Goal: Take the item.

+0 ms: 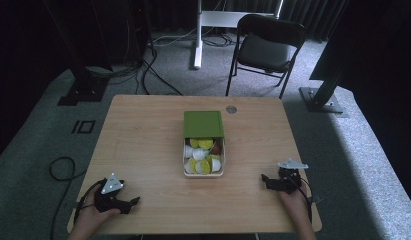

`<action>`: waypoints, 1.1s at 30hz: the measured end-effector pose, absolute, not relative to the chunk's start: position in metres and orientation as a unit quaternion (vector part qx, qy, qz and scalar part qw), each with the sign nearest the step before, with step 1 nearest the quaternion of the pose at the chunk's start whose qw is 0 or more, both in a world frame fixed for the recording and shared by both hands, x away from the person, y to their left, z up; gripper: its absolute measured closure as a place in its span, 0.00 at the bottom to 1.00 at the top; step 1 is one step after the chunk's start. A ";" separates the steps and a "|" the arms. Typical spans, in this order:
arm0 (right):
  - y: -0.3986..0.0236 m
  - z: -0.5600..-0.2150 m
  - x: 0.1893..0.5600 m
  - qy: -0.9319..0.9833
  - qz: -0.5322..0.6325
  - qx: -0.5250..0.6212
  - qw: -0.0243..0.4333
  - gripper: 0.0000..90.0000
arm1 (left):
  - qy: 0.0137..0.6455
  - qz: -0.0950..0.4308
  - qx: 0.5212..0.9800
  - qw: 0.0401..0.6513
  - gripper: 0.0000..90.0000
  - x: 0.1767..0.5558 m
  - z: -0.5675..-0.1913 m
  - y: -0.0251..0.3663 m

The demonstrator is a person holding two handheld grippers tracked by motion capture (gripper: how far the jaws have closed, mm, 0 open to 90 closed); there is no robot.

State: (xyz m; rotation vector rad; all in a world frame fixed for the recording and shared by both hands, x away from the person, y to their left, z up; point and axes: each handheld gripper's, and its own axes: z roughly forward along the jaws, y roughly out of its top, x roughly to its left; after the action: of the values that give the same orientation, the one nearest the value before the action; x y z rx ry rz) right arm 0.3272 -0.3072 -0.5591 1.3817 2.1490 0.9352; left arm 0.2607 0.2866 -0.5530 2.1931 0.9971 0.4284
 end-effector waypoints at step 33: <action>-0.307 -0.552 0.327 0.774 0.332 0.507 0.185 0.15 | 0.383 0.165 0.843 0.340 0.11 0.261 -0.553 0.287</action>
State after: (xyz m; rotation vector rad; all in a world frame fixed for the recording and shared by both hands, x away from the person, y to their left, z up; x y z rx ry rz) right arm 0.3272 -0.3067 -0.5516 1.4283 2.1806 0.9361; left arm 0.2607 0.2865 -0.5530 2.1934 0.9971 0.4285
